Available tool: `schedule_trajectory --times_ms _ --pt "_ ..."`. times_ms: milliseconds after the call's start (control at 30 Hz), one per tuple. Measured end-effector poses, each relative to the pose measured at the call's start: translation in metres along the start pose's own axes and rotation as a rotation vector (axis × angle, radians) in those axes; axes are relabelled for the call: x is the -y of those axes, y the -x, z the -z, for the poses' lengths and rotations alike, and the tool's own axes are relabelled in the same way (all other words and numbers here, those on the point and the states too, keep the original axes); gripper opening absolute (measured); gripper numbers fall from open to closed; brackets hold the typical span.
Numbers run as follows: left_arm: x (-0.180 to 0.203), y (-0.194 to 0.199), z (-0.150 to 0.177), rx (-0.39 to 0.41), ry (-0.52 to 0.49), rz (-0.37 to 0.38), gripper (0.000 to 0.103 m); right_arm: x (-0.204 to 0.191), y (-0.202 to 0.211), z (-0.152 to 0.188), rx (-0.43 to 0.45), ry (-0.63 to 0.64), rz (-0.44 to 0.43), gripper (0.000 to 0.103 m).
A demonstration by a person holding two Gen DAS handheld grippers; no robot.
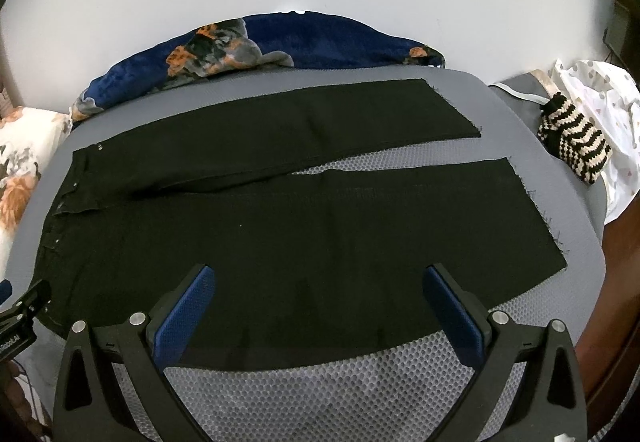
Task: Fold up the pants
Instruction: 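Position both grippers open above the black trousers' waistband and legs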
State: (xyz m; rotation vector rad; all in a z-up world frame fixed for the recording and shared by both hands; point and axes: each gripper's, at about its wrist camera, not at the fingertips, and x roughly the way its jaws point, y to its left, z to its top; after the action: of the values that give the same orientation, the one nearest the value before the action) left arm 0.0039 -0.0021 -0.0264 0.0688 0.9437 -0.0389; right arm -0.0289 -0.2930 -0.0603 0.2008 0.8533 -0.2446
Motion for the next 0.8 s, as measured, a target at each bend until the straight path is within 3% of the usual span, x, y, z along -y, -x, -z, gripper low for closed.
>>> schedule_trajectory --times_ms 800 --pt "-0.0003 -0.0017 0.0 -0.006 0.0 0.0 0.103 -0.0007 -0.0016 -0.0001 -0.011 0.001 0.003 0.103"
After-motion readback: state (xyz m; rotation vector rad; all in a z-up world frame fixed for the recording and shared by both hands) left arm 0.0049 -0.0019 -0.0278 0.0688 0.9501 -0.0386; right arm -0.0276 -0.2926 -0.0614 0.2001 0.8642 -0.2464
